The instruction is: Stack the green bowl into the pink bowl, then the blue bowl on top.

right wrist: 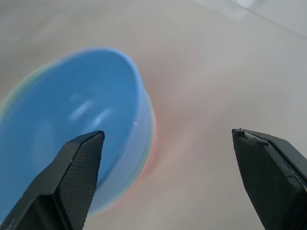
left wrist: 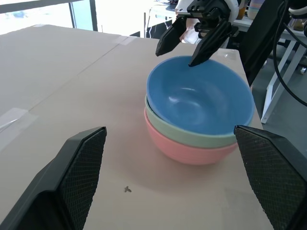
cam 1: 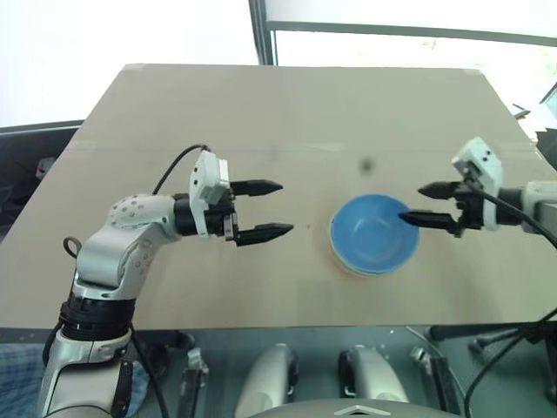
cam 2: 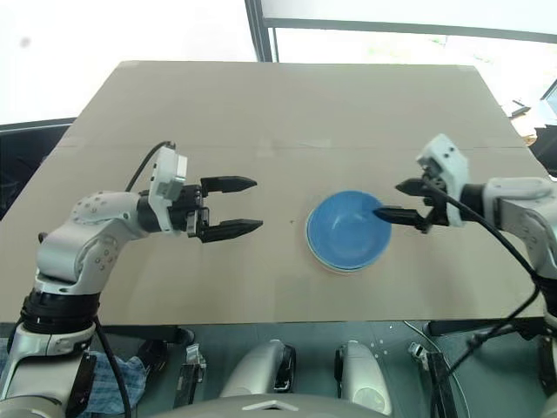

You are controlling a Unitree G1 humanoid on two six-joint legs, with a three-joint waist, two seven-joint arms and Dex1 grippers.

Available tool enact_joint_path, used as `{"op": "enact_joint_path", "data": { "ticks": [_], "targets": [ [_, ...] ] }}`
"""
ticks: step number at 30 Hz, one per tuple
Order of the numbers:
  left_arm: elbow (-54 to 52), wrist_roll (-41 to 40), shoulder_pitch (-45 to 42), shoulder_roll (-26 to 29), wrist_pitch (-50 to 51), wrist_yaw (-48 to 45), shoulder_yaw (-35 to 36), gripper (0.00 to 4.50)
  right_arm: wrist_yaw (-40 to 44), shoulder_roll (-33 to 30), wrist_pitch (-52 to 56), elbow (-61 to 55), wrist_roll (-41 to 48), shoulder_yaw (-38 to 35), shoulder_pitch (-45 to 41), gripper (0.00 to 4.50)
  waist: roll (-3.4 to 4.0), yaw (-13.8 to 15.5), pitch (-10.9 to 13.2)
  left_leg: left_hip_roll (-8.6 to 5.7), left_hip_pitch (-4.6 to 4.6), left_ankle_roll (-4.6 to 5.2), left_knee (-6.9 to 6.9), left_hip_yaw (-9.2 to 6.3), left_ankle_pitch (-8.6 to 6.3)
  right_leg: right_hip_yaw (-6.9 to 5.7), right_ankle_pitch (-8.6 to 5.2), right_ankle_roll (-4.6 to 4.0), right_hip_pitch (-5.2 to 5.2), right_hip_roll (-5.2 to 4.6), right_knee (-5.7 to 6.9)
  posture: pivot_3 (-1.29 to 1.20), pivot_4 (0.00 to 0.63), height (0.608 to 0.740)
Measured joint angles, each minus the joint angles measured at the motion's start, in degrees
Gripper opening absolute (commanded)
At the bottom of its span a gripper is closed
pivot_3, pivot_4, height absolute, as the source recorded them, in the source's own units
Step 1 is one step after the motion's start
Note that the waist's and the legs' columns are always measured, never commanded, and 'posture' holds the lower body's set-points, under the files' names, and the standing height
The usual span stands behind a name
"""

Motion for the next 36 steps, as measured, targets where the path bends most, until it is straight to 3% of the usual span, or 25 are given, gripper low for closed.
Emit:
{"op": "enact_joint_path", "data": {
  "ticks": [7, 13, 21, 36],
  "targets": [
    [-3.03, -0.04, 5.05, 0.79, 0.05, 5.12, 3.53, 4.50, 7.53, 1.81, -17.07, -4.07, 1.13, -13.84, 16.56, 4.47, 0.02, 0.24, 0.01, 0.04, 0.15, 0.17, 0.24, -0.01, -0.10, -0.03, 0.00, 0.02, 0.26, 0.04, 0.10, 0.00, 0.150, 0.740],
    [-3.88, 1.06, 8.09, 2.07, -0.44, 6.36, 4.85, 4.50, 11.82, 2.00, -26.19, -2.42, 0.39, -20.06, 23.55, 4.47, 0.00, 0.37, 0.00, 0.07, 0.24, 0.23, 0.45, -0.06, -0.15, -0.07, -0.01, 0.01, 0.44, 0.03, 0.14, 0.00, 0.150, 0.740],
    [-4.14, 1.25, 9.06, 2.80, -1.69, 6.52, 5.70, 4.50, 16.08, 2.01, -32.21, 0.48, 0.39, -24.86, 28.36, 4.47, 0.01, 0.33, 0.00, 0.08, 0.24, 0.21, 0.47, -0.07, -0.14, -0.08, -0.01, 0.00, 0.44, 0.03, 0.13, 0.00, 0.150, 0.740],
    [-4.42, 3.17, 9.49, 2.80, -4.24, 6.44, 5.57, 4.50, 18.71, 1.55, -34.49, 1.59, 1.69, -25.19, 28.91, 4.47, 0.01, 0.35, 0.00, 0.09, 0.23, 0.27, 0.47, -0.07, -0.18, -0.08, -0.01, -0.01, 0.44, 0.03, 0.13, 0.00, 0.150, 0.740]
  ]
}}
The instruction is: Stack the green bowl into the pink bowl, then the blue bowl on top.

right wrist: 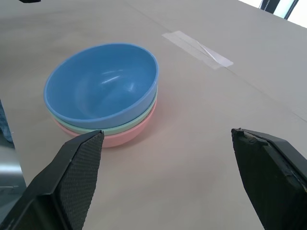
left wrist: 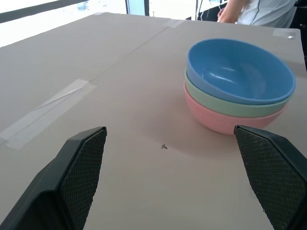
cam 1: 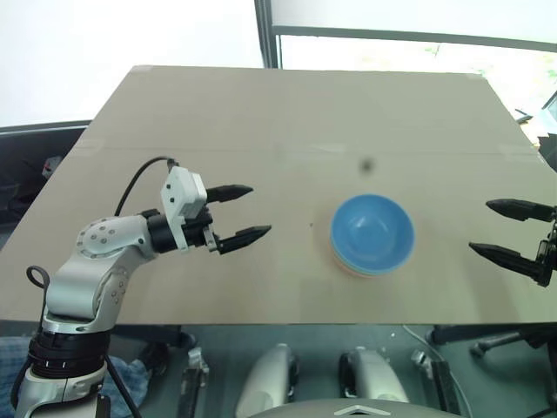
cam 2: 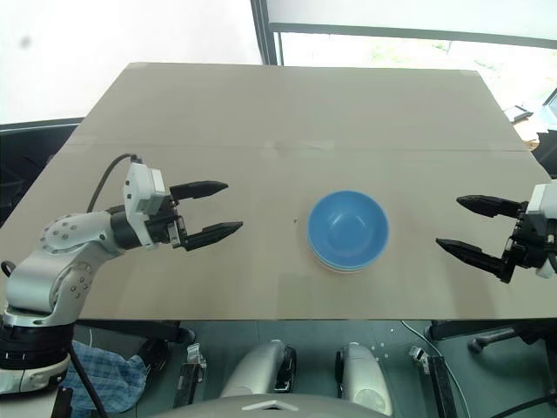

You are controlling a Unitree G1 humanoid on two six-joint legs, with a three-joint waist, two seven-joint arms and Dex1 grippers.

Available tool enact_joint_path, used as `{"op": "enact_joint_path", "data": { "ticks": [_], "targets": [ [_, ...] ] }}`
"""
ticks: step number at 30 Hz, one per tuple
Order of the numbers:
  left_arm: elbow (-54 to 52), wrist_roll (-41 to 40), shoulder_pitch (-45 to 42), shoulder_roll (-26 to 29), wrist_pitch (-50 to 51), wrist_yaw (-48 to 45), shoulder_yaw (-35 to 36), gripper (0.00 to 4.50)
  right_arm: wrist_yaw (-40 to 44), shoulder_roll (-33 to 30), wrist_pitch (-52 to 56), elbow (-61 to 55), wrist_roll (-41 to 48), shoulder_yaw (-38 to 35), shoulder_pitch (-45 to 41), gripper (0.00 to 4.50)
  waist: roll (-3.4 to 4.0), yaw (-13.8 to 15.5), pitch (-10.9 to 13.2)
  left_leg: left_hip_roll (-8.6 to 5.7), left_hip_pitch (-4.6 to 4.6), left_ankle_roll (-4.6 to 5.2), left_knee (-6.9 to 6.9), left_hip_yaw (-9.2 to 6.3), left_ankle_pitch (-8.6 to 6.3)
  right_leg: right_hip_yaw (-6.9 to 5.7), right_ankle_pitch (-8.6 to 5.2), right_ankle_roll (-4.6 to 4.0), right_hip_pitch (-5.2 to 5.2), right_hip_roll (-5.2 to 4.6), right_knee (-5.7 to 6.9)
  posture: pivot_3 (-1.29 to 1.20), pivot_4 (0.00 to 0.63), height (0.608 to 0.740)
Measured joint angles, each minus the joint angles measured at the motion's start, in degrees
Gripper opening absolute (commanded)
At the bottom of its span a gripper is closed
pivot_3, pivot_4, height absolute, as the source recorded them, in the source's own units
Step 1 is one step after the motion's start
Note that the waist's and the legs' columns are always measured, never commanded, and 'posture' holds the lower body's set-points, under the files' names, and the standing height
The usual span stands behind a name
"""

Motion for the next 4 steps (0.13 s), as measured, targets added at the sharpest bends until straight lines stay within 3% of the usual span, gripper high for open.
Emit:
{"op": "enact_joint_path", "data": {
  "ticks": [4],
  "targets": [
    [0.00, 0.20, 0.00, 0.00, -0.12, -0.50, -0.57, 4.50, 0.21, -0.01, -0.66, 0.48, 0.15, 0.00, -0.01, 4.47, 0.00, 0.00, 0.00, 0.00, 0.00, 0.00, 0.00, 0.00, 0.00, 0.00, 0.00, 0.00, 0.00, 0.00, 0.00, 0.00, 0.150, 0.740]
  ]
}}
